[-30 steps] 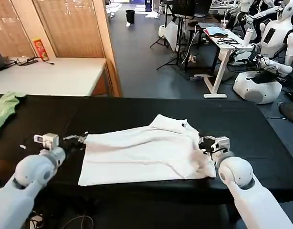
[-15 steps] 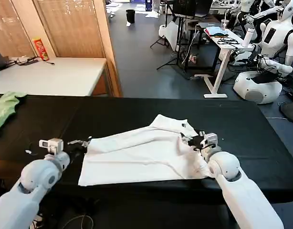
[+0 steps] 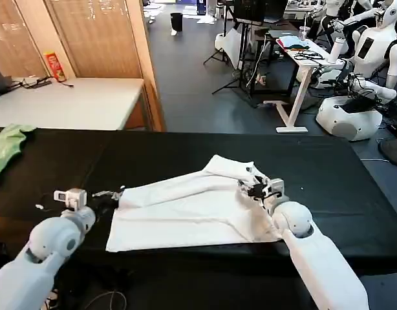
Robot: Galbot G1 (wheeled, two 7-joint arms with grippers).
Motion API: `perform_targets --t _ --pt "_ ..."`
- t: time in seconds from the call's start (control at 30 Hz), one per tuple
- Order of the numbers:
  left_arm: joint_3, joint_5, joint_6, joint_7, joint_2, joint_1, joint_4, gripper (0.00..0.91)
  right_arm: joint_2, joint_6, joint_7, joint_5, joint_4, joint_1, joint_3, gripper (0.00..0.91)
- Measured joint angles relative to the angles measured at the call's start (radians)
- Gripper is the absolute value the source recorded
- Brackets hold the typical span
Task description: Fold and organize the clothes.
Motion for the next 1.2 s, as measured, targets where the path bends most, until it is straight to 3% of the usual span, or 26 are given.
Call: perform_targets --t 0.17,0.23,0.3,0.4,0.8,1.2 --pt "0.0 0.001 0.0 0.0 -0.002 -0.001 0.002 0.01 -0.015 -0.002 0.0 0.0 0.018 -0.008 0.003 0.439" --pt "0.0 0.001 0.0 -0.001 -0.002 -0.001 0.003 0.01 -0.018 -0.002 0.0 0.0 0.018 -0.009 0.006 0.332" --pt "0.0 0.001 0.0 -0.001 -0.003 -0.001 0.003 0.01 -0.021 -0.002 -0.002 0.0 0.018 -0.009 0.008 0.088" --pt "0.0 0.002 0.0 -0.001 -0.003 0.0 -0.001 0.01 -0.022 0.0 -0.008 0.0 0.016 -0.008 0.009 0.049" --pt "0.0 0.005 0.0 -0.002 -0.007 0.002 -0.005 0.01 -0.038 0.012 -0.017 0.012 0.024 -0.018 0.021 0.0" --pt "-0.012 -0.005 0.004 -0.018 0.013 0.008 -0.058 0.01 -0.15 -0.023 0.003 0.075 0.212 -0.105 0.082 0.0"
